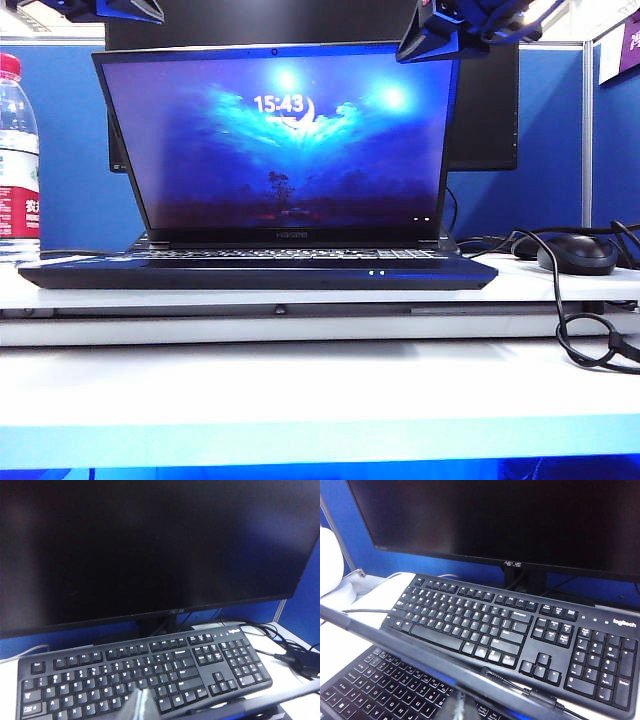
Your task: Open the lid of the black laptop.
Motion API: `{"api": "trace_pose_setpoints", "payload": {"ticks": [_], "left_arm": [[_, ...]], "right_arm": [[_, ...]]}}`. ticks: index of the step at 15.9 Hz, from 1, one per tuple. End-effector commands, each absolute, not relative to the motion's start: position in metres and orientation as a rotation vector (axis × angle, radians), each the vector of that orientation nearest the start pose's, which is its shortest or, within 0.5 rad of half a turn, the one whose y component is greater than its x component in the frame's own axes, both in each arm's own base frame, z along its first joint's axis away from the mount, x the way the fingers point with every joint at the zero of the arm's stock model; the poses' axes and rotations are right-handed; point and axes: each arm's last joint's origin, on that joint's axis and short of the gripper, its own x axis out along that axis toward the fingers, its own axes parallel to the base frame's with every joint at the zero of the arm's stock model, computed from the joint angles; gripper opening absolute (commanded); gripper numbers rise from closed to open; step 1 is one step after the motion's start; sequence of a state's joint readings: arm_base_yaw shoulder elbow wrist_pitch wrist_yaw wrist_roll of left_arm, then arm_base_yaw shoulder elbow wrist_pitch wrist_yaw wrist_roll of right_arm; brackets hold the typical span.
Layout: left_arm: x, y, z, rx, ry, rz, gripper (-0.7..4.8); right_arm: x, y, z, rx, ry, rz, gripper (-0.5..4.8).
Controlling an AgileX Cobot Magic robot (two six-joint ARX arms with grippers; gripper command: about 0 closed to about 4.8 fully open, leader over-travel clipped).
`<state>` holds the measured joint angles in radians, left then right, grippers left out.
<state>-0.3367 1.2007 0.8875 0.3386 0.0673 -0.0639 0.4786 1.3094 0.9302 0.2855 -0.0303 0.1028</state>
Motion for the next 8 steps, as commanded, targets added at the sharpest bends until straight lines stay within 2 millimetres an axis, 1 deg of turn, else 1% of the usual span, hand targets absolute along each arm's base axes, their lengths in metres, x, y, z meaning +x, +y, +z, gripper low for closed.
{"api": "trace_pose_setpoints", "payload": {"ticks": [1, 3, 5, 8], "left_arm": [[0.256, -0.092, 0.336, -0.064, -0.014, -0.423, 0.18], [0.256, -0.092, 0.335, -0.062, 0.006, -0.428, 0.18], [0.256, -0.092, 0.334, -0.064, 0.008, -0.431, 0.18], [0.256, -0.092, 0.335, -0.06, 0.006, -0.429, 0.18]], "right_arm": [[0.271, 0.137, 0.333, 0.099, 0.002, 0.489, 0.08], [0.276, 0.14, 0.335, 0.099, -0.001, 0.493, 0.08], [0.281, 0.142, 0.342, 0.081, -0.023, 0.493, 0.08], [0.291, 0.139, 0.352, 0.079, -0.047, 0.474, 0.08]]}}
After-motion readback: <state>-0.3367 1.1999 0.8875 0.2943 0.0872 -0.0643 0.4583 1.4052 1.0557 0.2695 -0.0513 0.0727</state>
